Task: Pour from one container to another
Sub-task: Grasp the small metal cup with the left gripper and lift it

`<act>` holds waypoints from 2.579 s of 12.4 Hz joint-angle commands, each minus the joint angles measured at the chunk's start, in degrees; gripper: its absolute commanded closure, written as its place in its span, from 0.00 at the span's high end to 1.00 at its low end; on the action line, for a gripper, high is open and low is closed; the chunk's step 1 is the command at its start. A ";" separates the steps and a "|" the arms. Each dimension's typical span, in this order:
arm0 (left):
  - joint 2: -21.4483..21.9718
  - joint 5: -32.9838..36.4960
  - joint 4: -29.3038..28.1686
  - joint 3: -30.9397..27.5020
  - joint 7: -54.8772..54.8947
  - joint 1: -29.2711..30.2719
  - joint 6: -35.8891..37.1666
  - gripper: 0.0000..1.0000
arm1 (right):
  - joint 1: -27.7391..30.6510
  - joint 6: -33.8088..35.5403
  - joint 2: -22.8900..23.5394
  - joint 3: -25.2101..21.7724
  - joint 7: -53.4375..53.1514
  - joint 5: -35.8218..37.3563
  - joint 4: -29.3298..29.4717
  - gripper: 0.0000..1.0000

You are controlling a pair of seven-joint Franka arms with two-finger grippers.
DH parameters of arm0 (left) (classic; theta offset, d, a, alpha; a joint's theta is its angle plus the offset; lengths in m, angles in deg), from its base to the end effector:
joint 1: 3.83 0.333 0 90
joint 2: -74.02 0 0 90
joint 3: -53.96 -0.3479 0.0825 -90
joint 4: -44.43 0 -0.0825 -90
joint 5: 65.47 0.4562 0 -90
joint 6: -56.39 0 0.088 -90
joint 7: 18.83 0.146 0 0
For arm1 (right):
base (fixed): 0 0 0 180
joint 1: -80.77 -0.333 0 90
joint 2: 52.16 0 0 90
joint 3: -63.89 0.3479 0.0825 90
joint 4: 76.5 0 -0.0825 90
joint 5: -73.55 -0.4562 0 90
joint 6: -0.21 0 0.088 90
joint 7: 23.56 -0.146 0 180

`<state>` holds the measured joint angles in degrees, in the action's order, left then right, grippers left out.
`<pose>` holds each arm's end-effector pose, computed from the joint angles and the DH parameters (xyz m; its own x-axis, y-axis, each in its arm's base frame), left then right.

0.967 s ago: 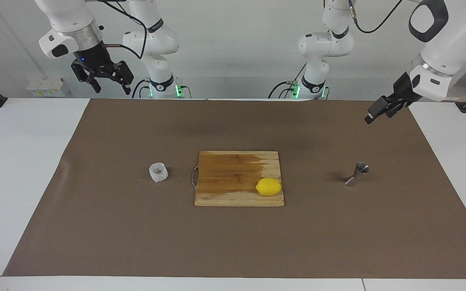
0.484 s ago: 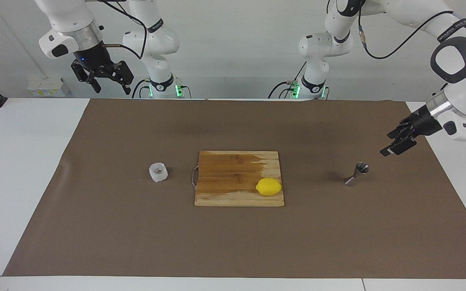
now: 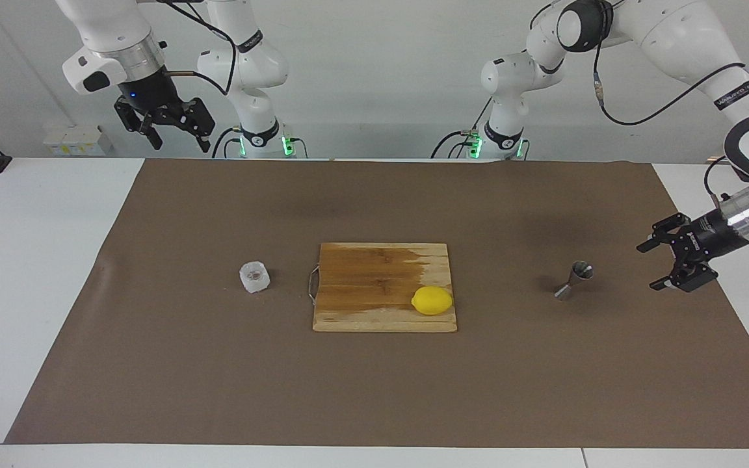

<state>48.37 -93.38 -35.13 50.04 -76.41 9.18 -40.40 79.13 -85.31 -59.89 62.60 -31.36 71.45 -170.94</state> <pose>0.7439 0.1523 0.4274 0.1829 0.8775 -0.4434 0.9830 -0.1566 0.0955 0.5706 0.0082 0.6497 0.9916 -0.1265 -0.0259 -0.1273 -0.9912 -0.0364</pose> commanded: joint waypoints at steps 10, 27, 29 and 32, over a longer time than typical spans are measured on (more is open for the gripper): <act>7.98 -10.90 -27.30 0.32 -3.06 2.28 -13.95 1.00 | 0.68 0.53 -0.53 0.50 -0.37 0.60 -0.05 1.00; 11.59 -30.79 -41.46 0.67 -2.27 -4.84 -31.88 1.00 | 0.77 0.53 -0.53 0.50 -0.37 0.52 -0.05 1.00; 11.59 -31.15 -41.55 0.76 -2.27 -5.71 -32.06 1.00 | 0.68 0.53 -0.53 0.50 -0.37 0.52 -0.05 1.00; 11.67 -32.82 -41.55 0.76 -2.09 -5.98 -32.06 1.00 | 0.68 0.53 -0.53 0.50 -0.37 0.52 -0.05 1.00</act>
<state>57.82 -124.28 -74.20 51.18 -78.85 4.10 -70.94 79.13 -85.31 -59.89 62.60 -31.36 71.45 -170.94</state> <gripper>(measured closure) 0.000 0.000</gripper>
